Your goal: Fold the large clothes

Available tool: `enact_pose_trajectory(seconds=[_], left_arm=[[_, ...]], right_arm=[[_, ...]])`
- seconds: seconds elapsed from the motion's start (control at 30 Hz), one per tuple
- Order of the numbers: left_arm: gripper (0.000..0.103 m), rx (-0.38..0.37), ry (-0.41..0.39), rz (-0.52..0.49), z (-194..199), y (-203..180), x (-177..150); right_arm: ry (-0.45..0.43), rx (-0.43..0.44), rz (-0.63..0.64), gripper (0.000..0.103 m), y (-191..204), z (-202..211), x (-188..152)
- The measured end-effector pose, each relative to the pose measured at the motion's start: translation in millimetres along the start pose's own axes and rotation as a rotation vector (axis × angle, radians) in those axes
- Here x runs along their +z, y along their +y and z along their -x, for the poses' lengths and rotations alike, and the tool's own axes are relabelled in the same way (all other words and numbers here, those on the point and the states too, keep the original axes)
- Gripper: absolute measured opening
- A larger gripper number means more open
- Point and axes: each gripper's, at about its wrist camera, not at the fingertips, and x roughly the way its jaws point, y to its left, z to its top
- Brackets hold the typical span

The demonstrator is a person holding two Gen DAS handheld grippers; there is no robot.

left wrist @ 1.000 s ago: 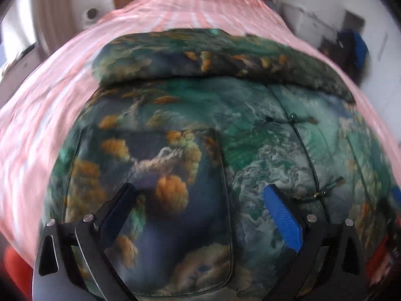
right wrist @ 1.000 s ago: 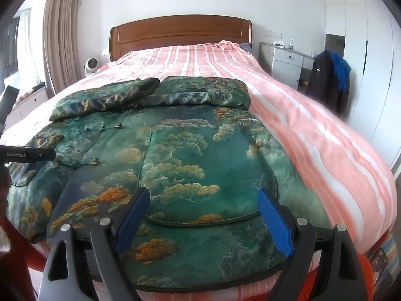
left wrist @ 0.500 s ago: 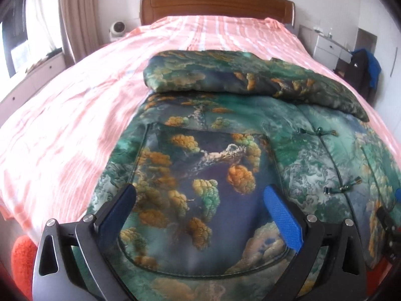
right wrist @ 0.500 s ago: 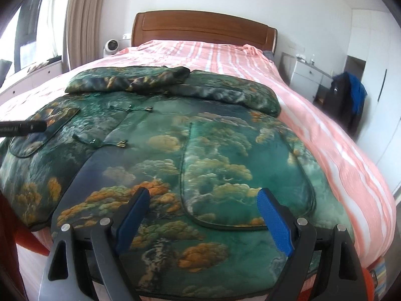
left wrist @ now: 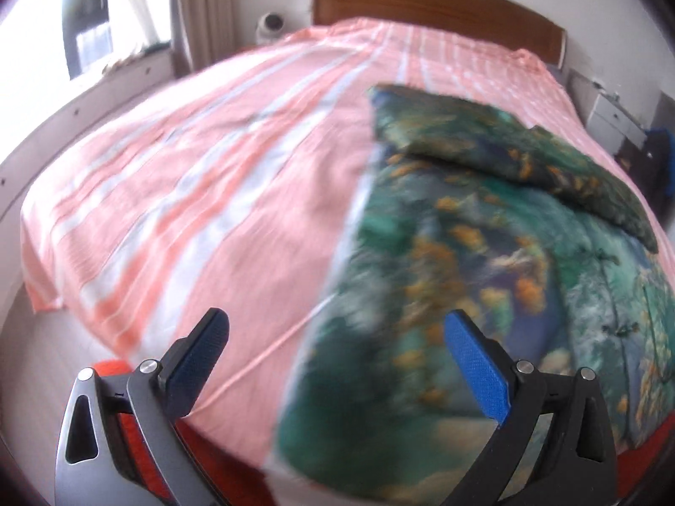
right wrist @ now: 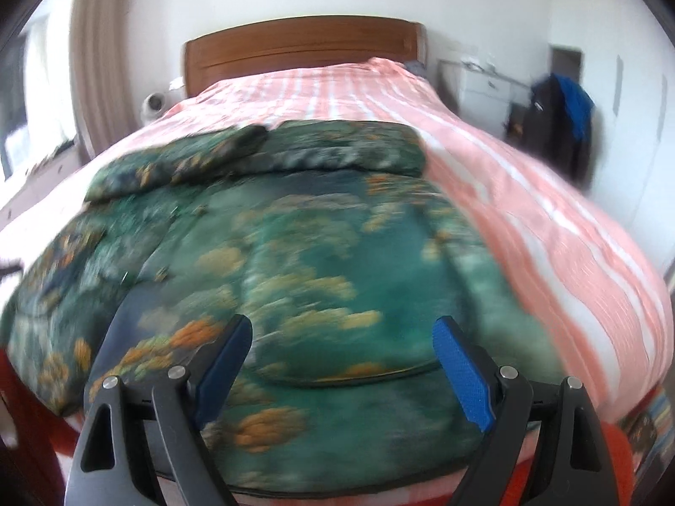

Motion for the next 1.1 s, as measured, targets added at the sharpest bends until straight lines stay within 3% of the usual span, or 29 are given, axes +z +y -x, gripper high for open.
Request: enact_pose_trajectory(seconds=[0.17,0.27,0.4,0.5,0.6,0.67,0.7,0.73,0.77,0.83,1.0,1.1], left_arm=[[0.102,-0.140,0.159,-0.049,-15.2,21.5,-20.1],[0.102,-0.260,0.218,-0.038,-23.4,18.0,-23.4],[0.101,-0.307,0.264,-0.039,-33.9,12.4,-23.8],[0.092,-0.336,0.289,-0.019,-35.3,11.4,-22.7],[0.070,-0.357,0.342,0.008,-37.3,14.0,-25.4],[0.047,-0.349,0.364,0.014,-34.4,17.5,-26.4],[0.025,-0.354,0.382,0.023,-34.9,19.5,-26.3],[0.015,-0.365,0.391,0.031,-33.7,21.3,-26.9],[0.014,-0.381,0.399,0.039,-31.7,23.4,-26.0],[0.011,-0.387,0.399,0.023,-25.3,24.1,-24.0],[0.010,-0.373,0.403,-0.077,-1.5,27.3,-30.8],[0.010,-0.361,0.431,-0.098,4.5,36.0,-44.2]], right_arm=[[0.037,0.018,-0.138,0.096,-72.7,4.6,27.6],[0.167,0.061,-0.154,0.096,-111.3,-8.9,33.8],[0.356,0.245,-0.201,0.096,-132.0,-33.7,23.9],[0.432,0.323,-0.191,0.094,-129.0,-46.3,16.8],[0.458,0.379,-0.170,0.074,-123.1,-50.6,16.4],[0.492,0.408,-0.179,0.054,-118.3,-54.1,17.1],[0.504,0.394,-0.168,0.046,-115.9,-54.3,18.5],[0.517,0.384,-0.150,0.024,-113.9,-54.1,20.5],[0.524,0.380,-0.140,0.017,-114.1,-53.3,23.1],[0.524,0.389,-0.149,0.015,-114.8,-48.3,27.0],[0.504,0.401,-0.125,0.013,-113.5,-27.1,36.7],[0.535,0.397,-0.110,0.013,-115.8,-22.3,24.4]])
